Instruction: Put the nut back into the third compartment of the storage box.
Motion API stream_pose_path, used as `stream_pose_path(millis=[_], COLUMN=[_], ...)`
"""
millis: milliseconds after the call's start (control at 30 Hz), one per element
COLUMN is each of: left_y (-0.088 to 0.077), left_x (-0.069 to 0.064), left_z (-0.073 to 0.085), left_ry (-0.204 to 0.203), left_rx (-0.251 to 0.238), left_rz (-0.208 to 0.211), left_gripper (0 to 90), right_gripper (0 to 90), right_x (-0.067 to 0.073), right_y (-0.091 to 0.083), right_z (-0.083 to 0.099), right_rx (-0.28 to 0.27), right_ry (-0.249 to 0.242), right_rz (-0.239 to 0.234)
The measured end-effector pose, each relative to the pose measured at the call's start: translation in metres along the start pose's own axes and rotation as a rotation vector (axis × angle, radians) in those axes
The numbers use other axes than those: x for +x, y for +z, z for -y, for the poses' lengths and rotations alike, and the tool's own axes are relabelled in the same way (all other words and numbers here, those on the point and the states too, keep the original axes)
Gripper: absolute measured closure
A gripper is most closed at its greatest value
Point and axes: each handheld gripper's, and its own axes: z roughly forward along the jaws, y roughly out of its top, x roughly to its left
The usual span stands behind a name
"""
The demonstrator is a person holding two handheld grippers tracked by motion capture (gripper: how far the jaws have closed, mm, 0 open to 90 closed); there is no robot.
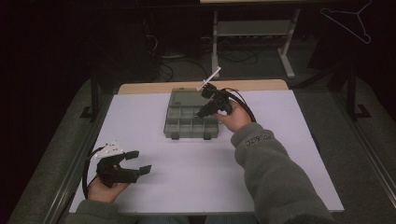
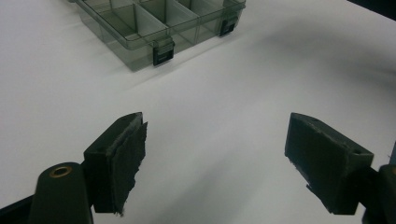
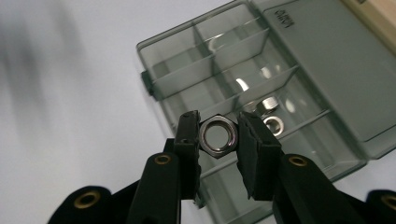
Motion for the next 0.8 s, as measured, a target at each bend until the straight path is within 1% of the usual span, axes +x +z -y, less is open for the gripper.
stream_pose_path(millis=[33,167,200,233,267,300,333,367,400,433,467,500,567,600,633,700,800], left_y=[0.0,0.001,0.002,0.003,0.003,0.003,0.003,0.003,0.002,0.002,0.002,0.002,0.001,0.001,0.001,0.002,0.002], left_x=[0.0,0.001,0.0,0.001,0.001,-0.001,0.0,0.0,0.001,0.001,0.001,0.001,0.0,0.0,0.0,0.0,0.0], left_z=[0.0,-0.001,-0.001,-0.001,-0.001,-0.001,-0.001,-0.001,-0.001,-0.001,0.0,0.0,0.0,0.0,-0.001,0.0,-0.001], left_ry=[0.0,0.013,0.005,0.015,0.028,0.0,0.005,0.004,0.015,0.015,0.012,0.013,0.008,0.01,0.017,0.015,0.016], left_rx=[0.0,0.005,-0.003,0.003,0.004,0.004,0.004,0.003,0.002,0.002,0.002,0.002,-0.003,-0.002,0.003,0.003,0.002], left_rz=[0.0,0.004,0.007,0.006,0.004,0.006,0.006,0.006,0.006,0.006,0.007,0.007,0.009,0.009,0.007,0.009,0.009], left_gripper=[19.7,19.6,19.7,19.6,19.7,19.7,19.7,19.6,19.7,19.7,19.6,19.6,19.6,19.7,19.7,19.7,19.7], right_gripper=[69.3,69.3,69.3,69.3,69.3,69.3,69.3,69.4,69.3,69.3,69.3,69.3,69.3,69.3,69.3,69.3,69.3], right_x=[0.0,-0.01,-0.013,-0.017,-0.023,-0.023,-0.026,-0.028,-0.032,-0.032,-0.036,-0.036,-0.039,-0.04,-0.04,-0.039,-0.04], right_y=[0.0,0.003,0.004,0.006,0.011,0.011,0.013,0.016,0.022,0.022,0.029,0.029,0.035,0.042,0.042,0.048,0.055], right_z=[0.0,-0.011,-0.013,-0.016,-0.02,-0.02,-0.021,-0.022,-0.023,-0.023,-0.023,-0.023,-0.022,-0.021,-0.021,-0.021,-0.021], right_rx=[0.0,-0.005,-0.01,-0.007,0.002,0.002,-0.001,-0.002,0.005,0.005,0.017,0.017,0.022,0.038,0.038,0.054,0.061], right_ry=[0.0,0.009,0.016,0.025,0.03,0.03,0.032,0.047,0.06,0.06,0.072,0.072,0.082,0.086,0.086,0.086,0.094], right_rz=[0.0,0.01,0.011,0.009,0.025,0.025,0.026,0.025,0.029,0.029,0.034,0.034,0.035,0.038,0.038,0.041,0.04])
